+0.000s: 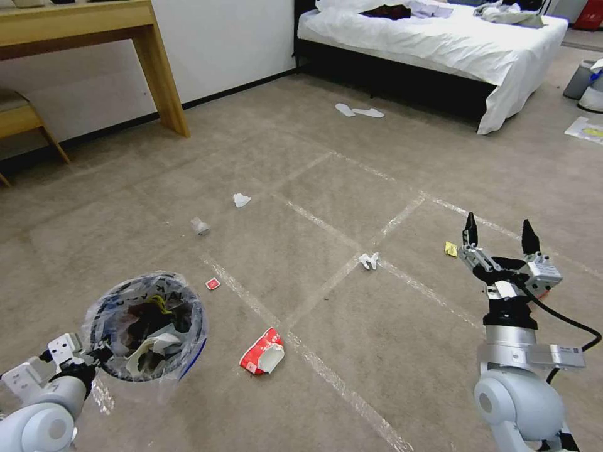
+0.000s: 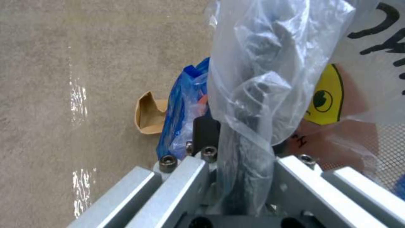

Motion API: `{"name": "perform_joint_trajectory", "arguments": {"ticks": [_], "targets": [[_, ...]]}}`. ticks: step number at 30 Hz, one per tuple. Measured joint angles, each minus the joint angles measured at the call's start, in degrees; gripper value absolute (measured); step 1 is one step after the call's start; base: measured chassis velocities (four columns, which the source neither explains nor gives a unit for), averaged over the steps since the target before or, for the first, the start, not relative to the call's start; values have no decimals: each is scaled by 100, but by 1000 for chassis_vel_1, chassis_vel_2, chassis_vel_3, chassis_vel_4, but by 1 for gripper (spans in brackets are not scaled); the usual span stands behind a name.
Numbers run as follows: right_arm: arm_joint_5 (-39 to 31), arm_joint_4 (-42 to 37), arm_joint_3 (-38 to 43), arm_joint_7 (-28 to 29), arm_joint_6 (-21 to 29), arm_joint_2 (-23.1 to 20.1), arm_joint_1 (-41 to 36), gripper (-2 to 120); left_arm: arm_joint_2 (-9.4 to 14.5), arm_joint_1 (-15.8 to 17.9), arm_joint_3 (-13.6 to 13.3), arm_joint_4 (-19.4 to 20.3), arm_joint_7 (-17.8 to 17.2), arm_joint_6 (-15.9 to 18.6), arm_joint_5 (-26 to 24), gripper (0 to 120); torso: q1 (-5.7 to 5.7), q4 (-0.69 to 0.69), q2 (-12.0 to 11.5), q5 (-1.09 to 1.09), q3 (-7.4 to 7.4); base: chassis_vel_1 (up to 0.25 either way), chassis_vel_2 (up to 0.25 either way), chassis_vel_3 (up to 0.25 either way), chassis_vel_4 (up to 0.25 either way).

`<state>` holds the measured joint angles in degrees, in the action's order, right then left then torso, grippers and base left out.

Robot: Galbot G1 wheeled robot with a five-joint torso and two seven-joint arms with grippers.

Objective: Pick up the trash bin and place the garbage on the floor into it.

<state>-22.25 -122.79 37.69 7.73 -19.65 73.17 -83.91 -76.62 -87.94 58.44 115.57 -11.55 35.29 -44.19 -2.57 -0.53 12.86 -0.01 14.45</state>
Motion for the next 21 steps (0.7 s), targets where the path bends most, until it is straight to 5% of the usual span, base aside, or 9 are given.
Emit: {"name": "perform_joint_trajectory", "arguments": {"ticks": [21], "targets": [[-67, 157, -152, 0, -24, -41, 154, 100, -66, -1, 25, -34, -19, -2, 54, 0, 0, 0, 1, 0, 0, 0, 0, 0, 0]]}}
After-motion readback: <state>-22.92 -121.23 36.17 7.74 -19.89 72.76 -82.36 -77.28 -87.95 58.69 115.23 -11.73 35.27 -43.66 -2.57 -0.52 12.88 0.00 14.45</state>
